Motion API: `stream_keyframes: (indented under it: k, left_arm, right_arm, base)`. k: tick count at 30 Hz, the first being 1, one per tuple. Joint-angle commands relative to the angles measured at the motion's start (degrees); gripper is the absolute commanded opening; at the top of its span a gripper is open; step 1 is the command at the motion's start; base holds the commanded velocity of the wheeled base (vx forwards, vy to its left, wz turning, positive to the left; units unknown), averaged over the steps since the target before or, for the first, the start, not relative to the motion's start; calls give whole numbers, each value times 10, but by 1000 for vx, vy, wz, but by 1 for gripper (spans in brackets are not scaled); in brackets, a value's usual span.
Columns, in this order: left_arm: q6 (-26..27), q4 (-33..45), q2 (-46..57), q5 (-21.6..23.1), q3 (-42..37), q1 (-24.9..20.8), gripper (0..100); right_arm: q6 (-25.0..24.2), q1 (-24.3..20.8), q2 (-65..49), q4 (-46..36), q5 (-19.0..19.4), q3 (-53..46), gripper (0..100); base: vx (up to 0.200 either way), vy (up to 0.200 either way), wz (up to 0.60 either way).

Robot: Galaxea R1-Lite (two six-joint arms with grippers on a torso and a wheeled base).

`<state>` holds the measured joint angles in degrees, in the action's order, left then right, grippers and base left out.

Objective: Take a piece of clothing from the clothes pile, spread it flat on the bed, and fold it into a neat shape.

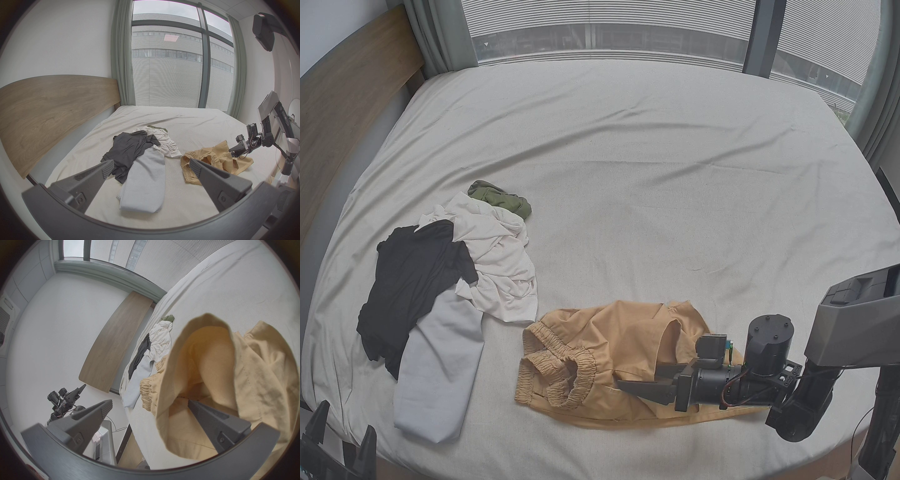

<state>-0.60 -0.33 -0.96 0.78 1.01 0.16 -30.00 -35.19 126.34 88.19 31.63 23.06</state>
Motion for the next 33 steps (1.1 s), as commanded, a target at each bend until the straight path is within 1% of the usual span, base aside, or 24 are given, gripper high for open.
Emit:
stream_keyframes:
  k: [1,8,10,11,13,25,33]
  left_arm:
    - [0,0,10,0,-10,0,100]
    - [0,0,10,0,-10,0,100]
    - [0,0,10,0,-10,0,100]
    - [0,0,10,0,-10,0,100]
    - [0,0,10,0,-10,0,100]
    - [0,0,10,0,-10,0,100]
    - [1,0,10,0,-10,0,100]
  right_arm:
    - [-1,-1,9,0,0,7,100]
    - [-1,0,20,0,-1,18,100]
    - [-1,0,22,0,-6,23,100]
    - [-1,0,24,0,-13,27,0]
    - [-1,0,28,0,-20,32,0]
    - [1,7,25,1,-21,25,0]
    - [1,14,-37,1,-21,-36,0]
  base:
    - [0,0,0]
    - [0,0,0]
    - [0,0,0]
    - [0,0,0]
    - [0,0,0]
    - [0,0,0]
    - [0,0,0]
